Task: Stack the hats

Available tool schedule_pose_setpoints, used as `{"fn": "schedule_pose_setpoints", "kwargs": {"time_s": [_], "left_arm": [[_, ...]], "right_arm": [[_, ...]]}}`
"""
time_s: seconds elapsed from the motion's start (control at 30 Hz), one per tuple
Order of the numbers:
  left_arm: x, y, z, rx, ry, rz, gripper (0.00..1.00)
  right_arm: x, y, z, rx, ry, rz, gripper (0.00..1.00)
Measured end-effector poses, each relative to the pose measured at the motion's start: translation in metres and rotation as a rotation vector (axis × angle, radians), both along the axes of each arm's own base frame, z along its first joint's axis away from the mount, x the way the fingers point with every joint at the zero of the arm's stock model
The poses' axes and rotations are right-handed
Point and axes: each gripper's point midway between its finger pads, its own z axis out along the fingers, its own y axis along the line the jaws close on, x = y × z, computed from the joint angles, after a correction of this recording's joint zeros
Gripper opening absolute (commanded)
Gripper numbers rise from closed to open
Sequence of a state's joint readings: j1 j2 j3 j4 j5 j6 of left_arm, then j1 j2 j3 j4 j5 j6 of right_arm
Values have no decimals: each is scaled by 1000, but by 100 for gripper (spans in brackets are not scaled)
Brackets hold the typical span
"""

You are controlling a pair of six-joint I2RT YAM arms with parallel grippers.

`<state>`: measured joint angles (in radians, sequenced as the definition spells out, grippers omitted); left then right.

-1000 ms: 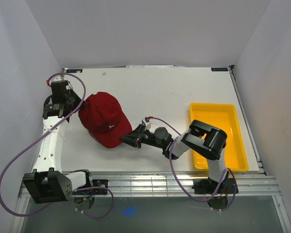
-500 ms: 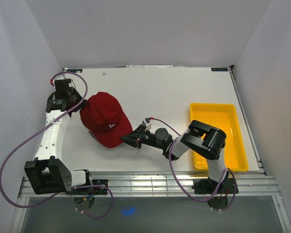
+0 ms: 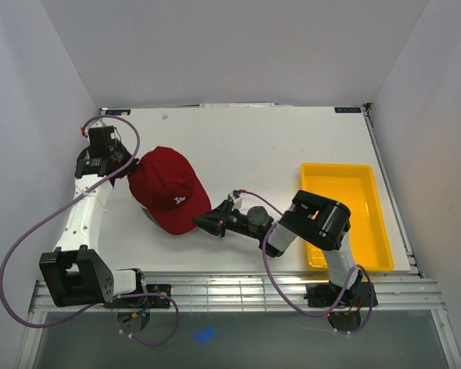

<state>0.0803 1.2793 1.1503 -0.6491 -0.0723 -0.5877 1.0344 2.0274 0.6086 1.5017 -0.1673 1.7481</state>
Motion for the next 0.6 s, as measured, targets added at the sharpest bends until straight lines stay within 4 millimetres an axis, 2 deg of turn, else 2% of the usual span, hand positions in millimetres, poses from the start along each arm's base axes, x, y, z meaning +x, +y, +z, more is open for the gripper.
{"fn": "schedule_pose_setpoints", "kwargs": {"time_s": [0.6], "left_arm": [[-3, 0, -2, 3, -40, 1, 0]], "right_arm": [[3, -2, -5, 6, -4, -11, 8]]}}
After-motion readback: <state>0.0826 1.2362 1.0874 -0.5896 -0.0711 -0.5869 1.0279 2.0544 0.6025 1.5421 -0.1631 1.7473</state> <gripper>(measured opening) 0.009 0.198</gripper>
